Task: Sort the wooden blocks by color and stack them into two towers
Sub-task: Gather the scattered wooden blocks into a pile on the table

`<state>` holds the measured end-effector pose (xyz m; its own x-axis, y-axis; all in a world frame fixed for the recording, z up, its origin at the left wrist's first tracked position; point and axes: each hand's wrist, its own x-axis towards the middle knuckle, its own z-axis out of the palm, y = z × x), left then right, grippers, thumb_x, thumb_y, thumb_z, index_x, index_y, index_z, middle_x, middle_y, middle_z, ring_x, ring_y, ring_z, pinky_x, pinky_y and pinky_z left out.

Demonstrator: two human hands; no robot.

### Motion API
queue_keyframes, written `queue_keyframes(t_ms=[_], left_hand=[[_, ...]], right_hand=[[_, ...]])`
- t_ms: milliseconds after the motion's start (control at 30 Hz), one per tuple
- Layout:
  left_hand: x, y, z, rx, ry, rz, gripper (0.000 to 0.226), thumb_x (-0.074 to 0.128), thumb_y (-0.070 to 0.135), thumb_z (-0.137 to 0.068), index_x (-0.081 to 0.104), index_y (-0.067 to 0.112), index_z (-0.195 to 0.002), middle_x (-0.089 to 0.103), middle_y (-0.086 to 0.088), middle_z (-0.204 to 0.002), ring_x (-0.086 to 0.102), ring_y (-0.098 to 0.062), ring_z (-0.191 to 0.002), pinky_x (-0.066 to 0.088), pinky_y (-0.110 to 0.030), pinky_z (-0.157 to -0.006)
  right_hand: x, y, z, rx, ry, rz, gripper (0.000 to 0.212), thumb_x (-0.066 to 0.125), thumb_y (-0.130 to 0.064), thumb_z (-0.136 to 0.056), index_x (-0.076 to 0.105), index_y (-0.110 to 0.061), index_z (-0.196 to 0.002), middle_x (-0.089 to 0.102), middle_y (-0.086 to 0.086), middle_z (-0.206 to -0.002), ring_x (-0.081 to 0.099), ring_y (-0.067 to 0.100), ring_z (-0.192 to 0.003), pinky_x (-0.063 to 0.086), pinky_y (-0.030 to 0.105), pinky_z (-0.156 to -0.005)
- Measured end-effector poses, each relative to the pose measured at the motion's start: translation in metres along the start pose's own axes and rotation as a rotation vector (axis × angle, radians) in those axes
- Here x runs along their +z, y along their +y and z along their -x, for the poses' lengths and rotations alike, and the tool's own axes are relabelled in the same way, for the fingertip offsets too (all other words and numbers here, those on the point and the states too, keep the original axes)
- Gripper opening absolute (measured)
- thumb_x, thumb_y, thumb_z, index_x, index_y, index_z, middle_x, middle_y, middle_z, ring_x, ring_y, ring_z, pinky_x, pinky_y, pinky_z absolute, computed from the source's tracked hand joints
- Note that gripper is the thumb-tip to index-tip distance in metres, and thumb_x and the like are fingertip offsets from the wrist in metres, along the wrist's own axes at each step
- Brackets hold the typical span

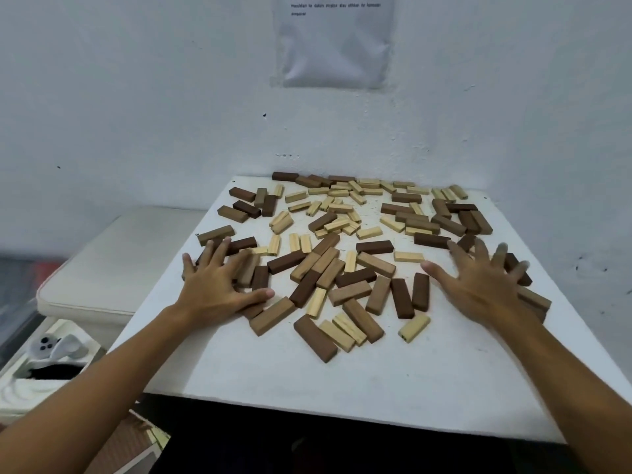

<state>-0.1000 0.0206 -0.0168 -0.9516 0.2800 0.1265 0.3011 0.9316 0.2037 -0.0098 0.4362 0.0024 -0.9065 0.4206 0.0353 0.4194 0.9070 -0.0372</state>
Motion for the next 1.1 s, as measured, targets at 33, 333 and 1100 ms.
queue_keyframes(t_ms=[33, 333, 1100], left_hand=[[0.001, 0.001, -0.001, 0.004, -0.003, -0.004, 0.119, 0.016, 0.105, -0.050, 0.029, 0.040, -0.149, 0.010, 0.000, -0.163, 0.000, -0.025, -0.150, -0.001, -0.062, -0.115], [0.006, 0.029, -0.019, 0.081, -0.048, 0.043, 0.116, 0.019, 0.103, -0.050, 0.028, 0.042, -0.148, 0.012, 0.002, -0.162, -0.002, -0.023, -0.150, -0.005, -0.057, -0.116], [-0.012, -0.024, -0.050, -0.107, 0.195, 0.119, 0.098, 0.024, 0.092, -0.063, 0.061, 0.026, -0.125, 0.047, -0.014, -0.142, 0.033, -0.036, -0.135, 0.028, -0.053, -0.106]], right_hand=[[0.003, 0.000, -0.003, 0.011, -0.039, -0.001, 0.100, 0.003, -0.091, -0.071, 0.021, -0.037, -0.153, 0.013, 0.013, -0.162, 0.006, 0.044, -0.146, 0.002, 0.072, -0.111], [0.017, -0.054, 0.000, -0.238, -0.036, -0.124, 0.085, 0.009, -0.080, -0.081, 0.027, -0.035, -0.151, 0.016, 0.011, -0.162, 0.011, 0.038, -0.147, 0.007, 0.053, -0.118], [-0.005, 0.018, -0.028, 0.134, 0.081, -0.168, 0.068, 0.036, -0.068, -0.091, 0.035, -0.030, -0.149, 0.023, 0.009, -0.159, 0.014, 0.036, -0.146, 0.014, 0.060, -0.115]])
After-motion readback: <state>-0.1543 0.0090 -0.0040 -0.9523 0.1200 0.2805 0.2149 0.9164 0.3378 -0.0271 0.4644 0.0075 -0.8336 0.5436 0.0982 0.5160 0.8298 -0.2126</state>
